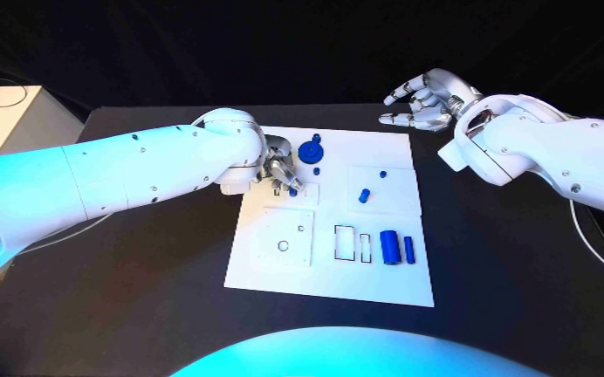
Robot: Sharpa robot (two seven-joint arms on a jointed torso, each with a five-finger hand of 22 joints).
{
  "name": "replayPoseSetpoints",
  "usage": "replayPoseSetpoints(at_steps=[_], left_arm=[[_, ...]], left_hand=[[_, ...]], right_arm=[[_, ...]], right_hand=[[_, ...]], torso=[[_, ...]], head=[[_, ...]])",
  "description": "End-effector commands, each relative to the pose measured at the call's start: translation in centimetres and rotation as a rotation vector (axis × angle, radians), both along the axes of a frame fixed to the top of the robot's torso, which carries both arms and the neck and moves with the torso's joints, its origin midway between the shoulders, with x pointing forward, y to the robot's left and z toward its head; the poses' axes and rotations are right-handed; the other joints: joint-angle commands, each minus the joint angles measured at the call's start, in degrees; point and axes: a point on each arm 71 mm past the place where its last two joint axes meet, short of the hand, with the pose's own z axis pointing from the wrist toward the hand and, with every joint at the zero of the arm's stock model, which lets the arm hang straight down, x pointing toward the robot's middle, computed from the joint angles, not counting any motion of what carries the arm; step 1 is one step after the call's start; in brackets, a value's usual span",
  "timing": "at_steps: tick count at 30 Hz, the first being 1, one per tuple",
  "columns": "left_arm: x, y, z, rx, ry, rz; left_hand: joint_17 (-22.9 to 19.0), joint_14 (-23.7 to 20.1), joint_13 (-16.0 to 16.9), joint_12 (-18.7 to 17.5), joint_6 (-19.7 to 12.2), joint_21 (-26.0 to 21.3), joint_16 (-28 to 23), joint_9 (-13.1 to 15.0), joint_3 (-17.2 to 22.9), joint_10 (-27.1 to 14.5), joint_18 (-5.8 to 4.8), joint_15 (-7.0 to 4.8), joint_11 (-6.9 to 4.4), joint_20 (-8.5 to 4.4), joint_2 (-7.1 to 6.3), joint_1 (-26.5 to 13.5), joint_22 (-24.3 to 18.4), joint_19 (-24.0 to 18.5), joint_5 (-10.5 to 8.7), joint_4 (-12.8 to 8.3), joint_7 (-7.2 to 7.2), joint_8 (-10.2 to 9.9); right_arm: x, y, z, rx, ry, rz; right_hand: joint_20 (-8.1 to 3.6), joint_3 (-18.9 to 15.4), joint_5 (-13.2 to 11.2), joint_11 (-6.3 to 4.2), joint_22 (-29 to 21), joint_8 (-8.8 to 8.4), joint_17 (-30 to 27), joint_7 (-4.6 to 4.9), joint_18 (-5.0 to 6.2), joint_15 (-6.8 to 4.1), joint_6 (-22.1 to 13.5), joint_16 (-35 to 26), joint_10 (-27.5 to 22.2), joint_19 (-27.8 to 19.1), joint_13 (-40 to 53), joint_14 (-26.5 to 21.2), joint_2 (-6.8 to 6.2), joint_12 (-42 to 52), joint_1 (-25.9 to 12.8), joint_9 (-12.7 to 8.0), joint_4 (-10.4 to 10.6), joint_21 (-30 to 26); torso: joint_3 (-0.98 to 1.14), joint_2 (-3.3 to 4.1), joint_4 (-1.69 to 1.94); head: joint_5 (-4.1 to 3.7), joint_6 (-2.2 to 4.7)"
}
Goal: Assemble the parts on the task board
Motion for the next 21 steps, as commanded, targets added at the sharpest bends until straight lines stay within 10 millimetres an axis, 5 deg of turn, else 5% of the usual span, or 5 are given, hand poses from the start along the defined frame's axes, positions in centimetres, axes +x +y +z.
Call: replayPoseSetpoints(at_steps=[1,18,21], left_arm=[[-0.61,0.28,-1.66,0.056,0.043,-0.018],[-0.61,0.71,-1.66,0.066,0.031,-0.015],[-0.75,0.76,-1.65,0.060,0.032,-0.015]], left_hand=[[9.45,4.33,0.16,0.49,0.25,-0.30,0.33,-0.08,-1.46,0.00,-1.18,-0.45,-0.27,0.01,0.64,0.18,0.08,0.44,-0.44,0.64,0.15,-0.40],[9.68,4.39,0.12,0.69,0.44,-0.40,0.45,-0.13,-6.57,-0.19,-1.20,-0.42,-0.23,0.01,0.52,0.21,0.15,0.54,-1.47,4.13,0.19,-0.60],[9.65,4.37,0.08,0.81,0.52,-0.48,0.44,-0.15,-9.03,-0.29,-1.19,-0.35,-0.17,0.07,0.48,0.52,0.14,0.53,-6.34,6.68,0.25,-0.70]], right_arm=[[-0.05,0.08,0.05,-0.001,-0.007,0.011],[-0.09,-0.06,0.07,0.000,-0.010,0.008],[-0.10,-0.06,0.07,0.000,-0.010,0.008]], right_hand=[[-0.34,0.31,0.37,0.01,9.46,0.29,8.38,-0.12,1.12,-0.39,-0.30,-0.28,-0.48,0.00,3.83,4.01,0.09,-0.20,-0.59,0.06,-0.09,-0.37],[-0.36,0.29,0.37,0.00,9.30,0.36,8.06,-0.12,1.20,-0.40,-0.38,-0.46,-0.59,-0.15,3.69,3.92,0.06,-0.35,-0.78,0.05,-0.07,-0.73],[-0.36,0.29,0.37,0.00,9.29,0.37,8.05,-0.12,1.20,-0.40,-0.38,-0.46,-0.60,-0.16,3.68,3.92,0.06,-0.36,-0.79,0.05,-0.07,-0.75]], torso=[[0.01,-0.01,-0.01],[0.01,0.00,0.00],[0.00,0.01,0.00]], head=[[-0.02,0.08],[-0.11,0.29],[-0.14,0.39]])
